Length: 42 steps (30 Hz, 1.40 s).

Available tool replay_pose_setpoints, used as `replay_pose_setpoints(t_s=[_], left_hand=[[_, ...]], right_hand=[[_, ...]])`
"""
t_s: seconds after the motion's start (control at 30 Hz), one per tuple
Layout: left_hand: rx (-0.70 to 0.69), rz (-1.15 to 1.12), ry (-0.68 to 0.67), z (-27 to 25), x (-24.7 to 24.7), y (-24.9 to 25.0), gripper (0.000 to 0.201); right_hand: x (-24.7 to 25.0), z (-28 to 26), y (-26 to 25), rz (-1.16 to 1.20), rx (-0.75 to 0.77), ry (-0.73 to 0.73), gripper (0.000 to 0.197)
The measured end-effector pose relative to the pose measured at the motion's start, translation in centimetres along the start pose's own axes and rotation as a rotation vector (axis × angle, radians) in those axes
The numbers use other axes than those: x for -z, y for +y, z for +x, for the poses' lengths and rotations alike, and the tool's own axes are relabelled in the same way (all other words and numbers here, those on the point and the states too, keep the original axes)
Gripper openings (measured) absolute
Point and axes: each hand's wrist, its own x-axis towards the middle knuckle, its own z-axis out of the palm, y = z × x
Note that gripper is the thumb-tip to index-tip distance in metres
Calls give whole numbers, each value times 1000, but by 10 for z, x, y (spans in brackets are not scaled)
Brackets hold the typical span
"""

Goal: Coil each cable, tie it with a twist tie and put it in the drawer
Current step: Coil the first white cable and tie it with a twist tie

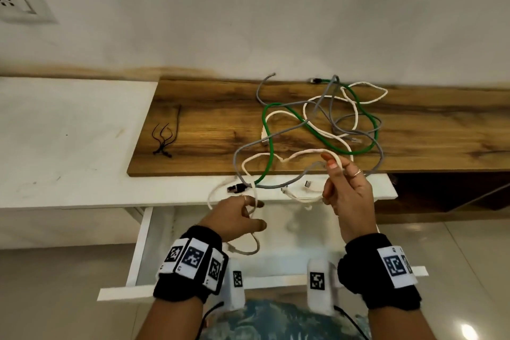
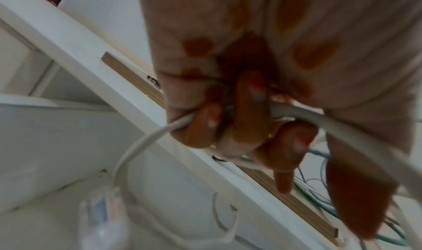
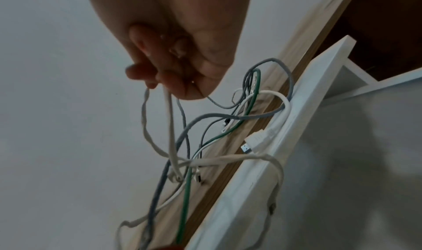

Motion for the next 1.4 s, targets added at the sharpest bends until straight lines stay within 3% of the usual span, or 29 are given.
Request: replay_pose_setpoints(t_s=[0.07, 0.17, 0.27, 0.33, 0.43, 0.57, 0.73, 0.93, 1.07, 1.13, 1.27, 1.4], left_hand=[[-1, -117, 106, 3, -1, 5, 51], [-23, -338, 381, 2, 5, 13, 60], [-92, -439, 407, -2, 9, 13, 45], [-158, -363, 398, -5, 9, 11, 30], [-229, -76, 467, -8, 8, 15, 21], [-157, 214, 548, -5, 1, 17, 46], [-136, 188, 680, 2, -2, 19, 45], [-43, 12, 603, 10, 2, 11, 50], [-144, -177, 510, 15, 8, 4, 53], [-202, -263, 537, 17, 15, -4, 46], [-127, -290, 582, 19, 28, -22, 33], [-143, -303, 521, 22, 20, -22, 42]], right_hand=[[1, -1, -3, 44, 43, -2, 19], [5, 0, -8, 106, 63, -14, 25], [8, -1, -14, 171, 86, -45, 30], [9, -1, -19, 208, 84, -69, 32], [10, 0, -20, 224, 68, -121, 38], [11, -2, -19, 196, 75, -184, 42], [12, -2, -18, 208, 127, -232, 44], [20, 3, -16, 277, 154, -254, 64], [25, 4, -15, 375, 180, -184, 46], [31, 6, -15, 478, 160, -146, 41], [45, 10, -16, 576, 83, -63, 39], [42, 12, -13, 514, 100, -29, 40]])
